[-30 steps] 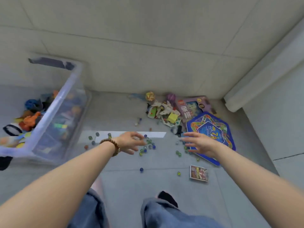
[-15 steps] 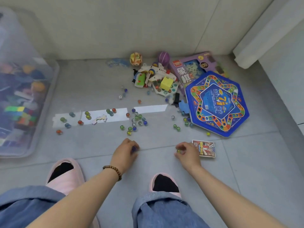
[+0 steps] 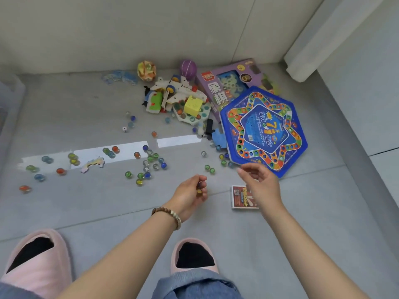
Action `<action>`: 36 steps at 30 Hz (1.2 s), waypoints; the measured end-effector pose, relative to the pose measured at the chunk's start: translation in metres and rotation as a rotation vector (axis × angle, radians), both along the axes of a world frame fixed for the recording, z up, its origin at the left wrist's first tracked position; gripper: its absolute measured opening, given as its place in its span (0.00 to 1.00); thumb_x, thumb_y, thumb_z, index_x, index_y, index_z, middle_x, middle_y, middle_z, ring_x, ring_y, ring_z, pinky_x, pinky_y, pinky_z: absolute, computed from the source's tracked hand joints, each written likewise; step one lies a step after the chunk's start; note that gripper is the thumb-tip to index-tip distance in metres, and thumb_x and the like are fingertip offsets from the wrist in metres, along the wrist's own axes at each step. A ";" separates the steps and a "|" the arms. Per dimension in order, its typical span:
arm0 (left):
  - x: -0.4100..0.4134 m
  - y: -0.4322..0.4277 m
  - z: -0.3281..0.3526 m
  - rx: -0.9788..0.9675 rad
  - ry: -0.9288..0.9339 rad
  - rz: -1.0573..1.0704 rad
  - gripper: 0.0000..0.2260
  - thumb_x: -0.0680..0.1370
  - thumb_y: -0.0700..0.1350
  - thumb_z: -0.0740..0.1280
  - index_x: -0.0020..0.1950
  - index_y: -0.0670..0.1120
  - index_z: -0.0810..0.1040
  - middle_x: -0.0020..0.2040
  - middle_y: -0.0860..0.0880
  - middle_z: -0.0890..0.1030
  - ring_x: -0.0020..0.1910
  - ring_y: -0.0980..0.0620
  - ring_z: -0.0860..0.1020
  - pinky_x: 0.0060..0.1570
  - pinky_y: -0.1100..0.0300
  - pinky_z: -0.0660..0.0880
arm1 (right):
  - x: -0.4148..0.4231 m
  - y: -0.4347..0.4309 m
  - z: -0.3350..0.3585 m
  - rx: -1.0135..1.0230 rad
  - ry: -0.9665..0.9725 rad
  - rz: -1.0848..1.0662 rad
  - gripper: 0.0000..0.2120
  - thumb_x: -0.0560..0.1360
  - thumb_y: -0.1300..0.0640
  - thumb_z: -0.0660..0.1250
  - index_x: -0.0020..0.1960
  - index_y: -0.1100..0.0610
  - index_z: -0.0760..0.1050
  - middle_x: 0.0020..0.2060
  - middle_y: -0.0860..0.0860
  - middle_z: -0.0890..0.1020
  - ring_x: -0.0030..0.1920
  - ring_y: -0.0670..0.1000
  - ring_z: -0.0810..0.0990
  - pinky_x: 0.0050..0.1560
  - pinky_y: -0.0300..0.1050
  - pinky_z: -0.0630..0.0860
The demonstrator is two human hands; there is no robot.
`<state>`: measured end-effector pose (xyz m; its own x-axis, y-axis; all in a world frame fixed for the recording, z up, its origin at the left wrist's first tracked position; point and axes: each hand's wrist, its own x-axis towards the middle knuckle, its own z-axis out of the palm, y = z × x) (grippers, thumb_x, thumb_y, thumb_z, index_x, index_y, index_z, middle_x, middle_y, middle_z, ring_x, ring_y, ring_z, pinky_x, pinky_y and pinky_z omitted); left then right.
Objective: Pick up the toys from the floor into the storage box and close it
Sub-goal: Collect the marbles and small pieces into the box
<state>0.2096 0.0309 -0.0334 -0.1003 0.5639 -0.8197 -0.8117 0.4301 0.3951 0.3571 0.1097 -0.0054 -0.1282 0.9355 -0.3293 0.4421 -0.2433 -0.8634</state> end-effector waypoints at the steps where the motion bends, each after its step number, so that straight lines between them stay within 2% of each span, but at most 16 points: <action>1: 0.005 0.003 -0.002 -0.003 0.044 -0.037 0.13 0.83 0.45 0.53 0.40 0.44 0.69 0.31 0.50 0.67 0.23 0.57 0.65 0.20 0.69 0.64 | 0.017 0.009 -0.005 -0.004 -0.059 -0.066 0.07 0.70 0.58 0.73 0.48 0.55 0.79 0.44 0.49 0.82 0.45 0.47 0.78 0.49 0.42 0.77; 3: 0.013 0.009 -0.004 0.001 0.110 -0.098 0.14 0.83 0.46 0.52 0.39 0.45 0.67 0.29 0.51 0.63 0.19 0.59 0.60 0.19 0.69 0.58 | 0.046 0.021 -0.018 -0.016 -0.154 -0.148 0.09 0.70 0.58 0.73 0.49 0.55 0.79 0.47 0.51 0.82 0.47 0.50 0.79 0.49 0.43 0.76; 8: 0.027 0.021 -0.009 -0.024 0.152 -0.134 0.13 0.83 0.43 0.50 0.42 0.44 0.70 0.31 0.50 0.64 0.20 0.59 0.59 0.19 0.69 0.58 | 0.072 0.032 -0.046 -0.051 -0.253 -0.195 0.11 0.69 0.61 0.73 0.52 0.58 0.81 0.47 0.53 0.82 0.46 0.50 0.78 0.53 0.45 0.76; 10: 0.031 0.024 -0.009 -0.029 0.141 -0.131 0.12 0.83 0.42 0.51 0.43 0.44 0.70 0.32 0.49 0.65 0.22 0.58 0.61 0.20 0.69 0.60 | 0.074 0.031 -0.055 -0.035 -0.302 -0.198 0.10 0.70 0.62 0.72 0.51 0.59 0.81 0.47 0.54 0.83 0.45 0.49 0.78 0.50 0.42 0.74; 13: 0.033 0.027 -0.009 -0.053 0.096 -0.106 0.12 0.82 0.43 0.54 0.44 0.42 0.73 0.35 0.48 0.71 0.29 0.55 0.68 0.25 0.66 0.69 | 0.070 0.030 -0.055 -0.005 -0.334 -0.235 0.08 0.71 0.64 0.71 0.50 0.59 0.81 0.47 0.56 0.83 0.42 0.49 0.78 0.50 0.42 0.76; 16: 0.034 0.030 -0.007 -0.039 -0.014 -0.061 0.11 0.82 0.44 0.56 0.46 0.41 0.75 0.41 0.46 0.77 0.38 0.51 0.77 0.33 0.61 0.78 | 0.047 0.029 -0.032 0.014 -0.102 -0.182 0.10 0.70 0.65 0.72 0.49 0.58 0.77 0.44 0.54 0.82 0.41 0.47 0.80 0.44 0.36 0.77; 19: 0.036 0.031 -0.003 0.003 -0.139 0.000 0.14 0.82 0.47 0.55 0.46 0.41 0.76 0.42 0.44 0.79 0.43 0.48 0.79 0.41 0.57 0.79 | 0.008 0.014 -0.011 -0.033 0.132 0.117 0.10 0.69 0.66 0.72 0.47 0.58 0.76 0.41 0.49 0.81 0.39 0.42 0.80 0.40 0.30 0.76; 20: 0.034 0.032 -0.002 0.010 -0.176 0.044 0.14 0.82 0.47 0.55 0.45 0.41 0.75 0.41 0.44 0.78 0.42 0.48 0.79 0.41 0.56 0.79 | -0.002 0.009 -0.011 -0.053 0.154 0.161 0.09 0.69 0.66 0.72 0.47 0.58 0.77 0.41 0.48 0.81 0.39 0.41 0.81 0.40 0.30 0.75; 22: 0.025 0.031 -0.001 -0.002 -0.180 0.139 0.13 0.82 0.46 0.56 0.44 0.41 0.75 0.39 0.45 0.77 0.39 0.50 0.77 0.35 0.60 0.80 | -0.013 0.004 -0.019 -0.065 0.167 0.119 0.08 0.70 0.64 0.72 0.47 0.55 0.77 0.44 0.48 0.81 0.44 0.45 0.80 0.43 0.30 0.76; 24: 0.010 0.028 -0.003 -0.035 -0.076 0.171 0.11 0.82 0.44 0.56 0.44 0.42 0.74 0.37 0.47 0.74 0.35 0.52 0.73 0.27 0.66 0.77 | -0.014 0.004 -0.031 -0.065 0.099 0.067 0.09 0.70 0.60 0.73 0.47 0.51 0.77 0.46 0.46 0.81 0.50 0.48 0.79 0.50 0.34 0.75; 26: -0.005 0.022 -0.008 -0.052 0.033 0.139 0.11 0.82 0.44 0.55 0.43 0.43 0.72 0.35 0.48 0.72 0.32 0.54 0.70 0.23 0.69 0.73 | -0.006 0.006 -0.037 -0.035 -0.056 0.107 0.10 0.69 0.56 0.74 0.48 0.48 0.78 0.49 0.44 0.81 0.54 0.46 0.76 0.57 0.40 0.72; 28: -0.017 0.016 -0.010 -0.068 0.093 0.076 0.12 0.83 0.44 0.54 0.43 0.44 0.71 0.34 0.48 0.70 0.30 0.55 0.68 0.21 0.69 0.70 | 0.012 0.007 -0.039 0.005 -0.238 0.243 0.16 0.66 0.50 0.76 0.52 0.45 0.78 0.55 0.45 0.78 0.59 0.46 0.72 0.62 0.42 0.68; 31: -0.028 0.006 -0.005 -0.079 0.165 -0.043 0.12 0.83 0.45 0.53 0.42 0.45 0.70 0.33 0.50 0.68 0.24 0.58 0.65 0.19 0.71 0.64 | 0.043 0.005 -0.040 -0.055 -0.489 0.502 0.30 0.61 0.45 0.78 0.61 0.43 0.73 0.63 0.45 0.70 0.65 0.47 0.65 0.68 0.44 0.63; 33: -0.035 -0.001 0.002 -0.068 0.237 -0.138 0.12 0.83 0.47 0.54 0.43 0.45 0.70 0.33 0.50 0.67 0.23 0.58 0.63 0.19 0.71 0.62 | 0.054 -0.002 -0.044 -0.046 -0.571 0.547 0.35 0.61 0.46 0.78 0.65 0.43 0.70 0.64 0.45 0.68 0.66 0.49 0.64 0.68 0.46 0.63; 36: -0.051 -0.009 0.022 -0.057 0.326 -0.251 0.12 0.82 0.48 0.55 0.43 0.45 0.71 0.33 0.51 0.68 0.22 0.58 0.63 0.19 0.71 0.61 | 0.047 -0.011 -0.043 0.012 -0.590 0.492 0.34 0.62 0.52 0.78 0.66 0.48 0.69 0.60 0.49 0.70 0.63 0.52 0.67 0.63 0.43 0.66</action>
<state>0.1585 0.0216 -0.0110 -0.2246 0.5589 -0.7983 -0.5152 0.6272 0.5841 0.4042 0.0985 -0.0487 -0.3367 0.8200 -0.4629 0.8855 0.1086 -0.4517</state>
